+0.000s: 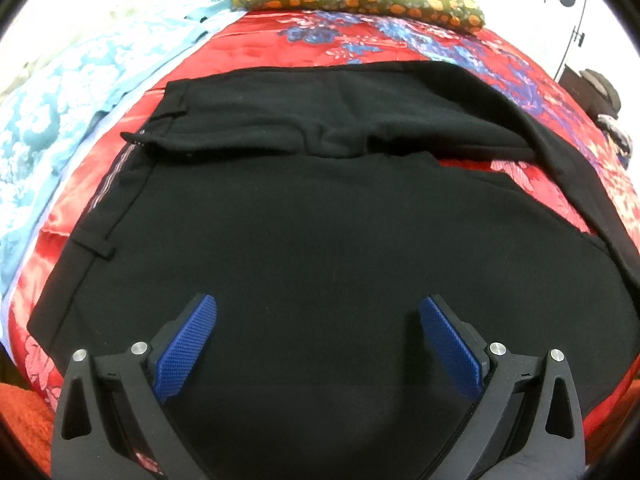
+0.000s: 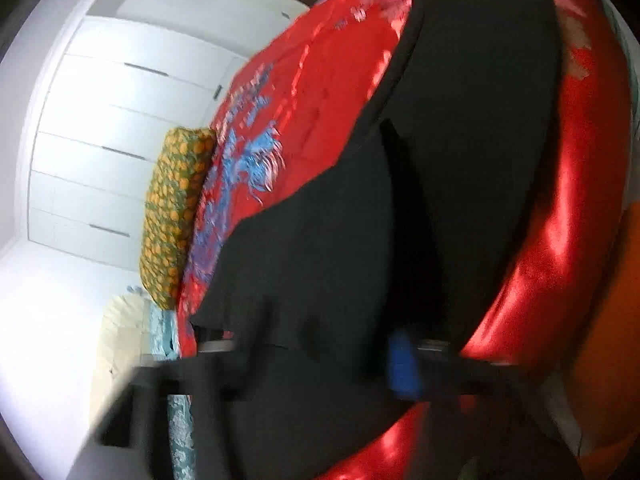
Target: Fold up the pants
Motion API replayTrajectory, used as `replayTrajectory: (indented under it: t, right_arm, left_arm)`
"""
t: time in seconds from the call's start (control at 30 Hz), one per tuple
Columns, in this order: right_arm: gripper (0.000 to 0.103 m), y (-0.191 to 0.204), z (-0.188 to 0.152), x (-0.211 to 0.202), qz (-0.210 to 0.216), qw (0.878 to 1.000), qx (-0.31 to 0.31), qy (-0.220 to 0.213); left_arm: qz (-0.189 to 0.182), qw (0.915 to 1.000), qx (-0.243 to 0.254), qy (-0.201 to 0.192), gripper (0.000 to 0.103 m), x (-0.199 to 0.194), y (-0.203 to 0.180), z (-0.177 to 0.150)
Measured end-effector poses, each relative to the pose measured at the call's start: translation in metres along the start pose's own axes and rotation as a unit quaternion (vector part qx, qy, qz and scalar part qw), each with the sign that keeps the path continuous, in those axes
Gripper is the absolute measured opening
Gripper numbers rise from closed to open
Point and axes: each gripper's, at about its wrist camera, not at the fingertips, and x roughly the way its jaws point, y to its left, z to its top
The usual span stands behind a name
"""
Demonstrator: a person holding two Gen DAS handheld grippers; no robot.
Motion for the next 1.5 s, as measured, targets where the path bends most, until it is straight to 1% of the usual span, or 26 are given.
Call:
replayTrajectory:
  t: [0.03, 0.13, 0.2, 0.3, 0.4, 0.43, 0.47, 0.53, 0.6, 0.67, 0.77, 0.8, 0.87, 0.9, 0.93, 0.97, 1.0, 1.03, 1.1, 1.13, 1.2, 1.27, 1.3, 1.4, 1.43, 1.5]
  right_arm:
    - [0.02, -0.002, 0.0, 0.001, -0.01, 1.0, 0.0, 0.005]
    - [0.018, 0.005, 0.001, -0.001, -0.022, 0.999, -0.025, 0.004]
    - [0.018, 0.021, 0.005, -0.005, -0.019, 0.998, -0.06, -0.003]
    - [0.017, 0.051, 0.014, -0.022, -0.003, 0.992, -0.12, -0.026]
    - [0.017, 0.072, 0.026, -0.033, 0.005, 0.985, -0.165, -0.048]
    - [0.017, 0.074, 0.026, -0.038, 0.006, 0.983, -0.175, -0.051]
    - [0.017, 0.076, 0.027, -0.04, 0.008, 0.982, -0.183, -0.052]
    - [0.017, 0.079, 0.03, -0.042, 0.014, 0.979, -0.195, -0.051]
    - [0.017, 0.079, 0.031, -0.046, 0.017, 0.978, -0.204, -0.046]
    - [0.017, 0.076, 0.03, -0.045, 0.023, 0.977, -0.206, -0.041]
    - [0.017, 0.074, 0.034, -0.051, 0.035, 0.977, -0.208, -0.04]
    - [0.017, 0.073, 0.036, -0.057, 0.039, 0.976, -0.209, -0.04]
    - [0.017, 0.071, 0.039, -0.066, 0.047, 0.975, -0.215, -0.043]
    - [0.017, 0.072, 0.041, -0.07, 0.053, 0.974, -0.218, -0.045]
    - [0.017, 0.071, 0.043, -0.073, 0.058, 0.972, -0.221, -0.047]
    - [0.017, 0.071, 0.044, -0.077, 0.061, 0.971, -0.225, -0.049]
    - [0.017, 0.069, 0.046, -0.082, 0.064, 0.97, -0.228, -0.05]
    - [0.017, 0.067, 0.048, -0.084, 0.064, 0.97, -0.227, -0.051]
    - [0.017, 0.064, 0.055, -0.086, 0.058, 0.972, -0.221, -0.052]
    - [0.017, 0.061, 0.061, -0.084, 0.052, 0.974, -0.215, -0.048]
    - [0.017, 0.061, 0.077, -0.072, 0.041, 0.976, -0.213, -0.033]
    - [0.016, 0.068, 0.093, -0.062, 0.034, 0.972, -0.231, -0.024]
    - [0.016, 0.078, 0.105, -0.058, 0.03, 0.969, -0.246, -0.024]
    - [0.016, 0.104, 0.129, -0.064, 0.045, 0.959, -0.277, -0.044]
    - [0.016, 0.113, 0.136, -0.069, 0.05, 0.953, -0.293, -0.053]
    - [0.016, 0.116, 0.145, -0.071, 0.032, 0.948, -0.315, -0.044]
  left_arm:
    - [0.002, 1.0, 0.002, 0.002, 0.102, 0.001, 0.0, -0.001]
    - [-0.002, 0.9999, -0.001, 0.017, 0.102, 0.004, 0.0, 0.0]
    - [-0.026, 0.9991, -0.004, 0.032, 0.102, 0.005, -0.002, 0.007]
    - [-0.067, 0.997, -0.001, 0.04, 0.102, 0.007, -0.009, 0.044]
    - [-0.106, 0.9934, -0.021, 0.036, 0.102, 0.015, -0.018, 0.103]
    - [-0.133, 0.9894, -0.037, 0.044, 0.102, 0.025, -0.023, 0.131]
    - [-0.151, 0.9858, -0.046, 0.056, 0.102, 0.034, -0.027, 0.148]
    - [-0.176, 0.9779, -0.075, 0.084, 0.102, 0.059, -0.036, 0.185]
    - [-0.192, 0.9703, -0.105, 0.103, 0.102, 0.083, -0.044, 0.212]
    - [-0.185, 0.9667, -0.129, 0.121, 0.102, 0.106, -0.051, 0.231]
    - [-0.181, 0.9615, -0.162, 0.13, 0.101, 0.13, -0.057, 0.248]
    - [-0.179, 0.9601, -0.17, 0.131, 0.1, 0.136, -0.057, 0.25]
    - [-0.179, 0.955, -0.194, 0.135, 0.085, 0.148, -0.056, 0.253]
    - [-0.181, 0.9517, -0.204, 0.141, 0.066, 0.154, -0.057, 0.254]
    - [-0.19, 0.9459, -0.216, 0.15, 0.044, 0.16, -0.056, 0.251]
    - [-0.202, 0.939, -0.23, 0.157, 0.034, 0.164, -0.054, 0.248]
    - [-0.202, 0.937, -0.238, 0.157, 0.017, 0.164, -0.05, 0.243]
    - [-0.198, 0.9371, -0.246, 0.149, 0.007, 0.161, -0.044, 0.238]
    - [-0.219, 0.9278, -0.275, 0.124, 0.006, 0.147, -0.028, 0.228]
    - [-0.23, 0.9237, -0.288, 0.105, 0.005, 0.131, -0.018, 0.22]
    - [-0.236, 0.9267, -0.282, 0.079, 0.005, 0.107, -0.011, 0.216]
    - [-0.238, 0.9323, -0.269, 0.042, 0.005, 0.069, -0.005, 0.212]
    - [-0.24, 0.9332, -0.267, 0.025, 0.005, 0.05, -0.002, 0.209]
    - [-0.241, 0.9379, -0.246, -0.045, 0.004, -0.021, 0.011, 0.189]
    - [-0.233, 0.9425, -0.227, -0.074, 0.005, -0.051, 0.018, 0.166]
    - [-0.217, 0.9503, -0.204, -0.09, 0.005, -0.075, 0.021, 0.131]
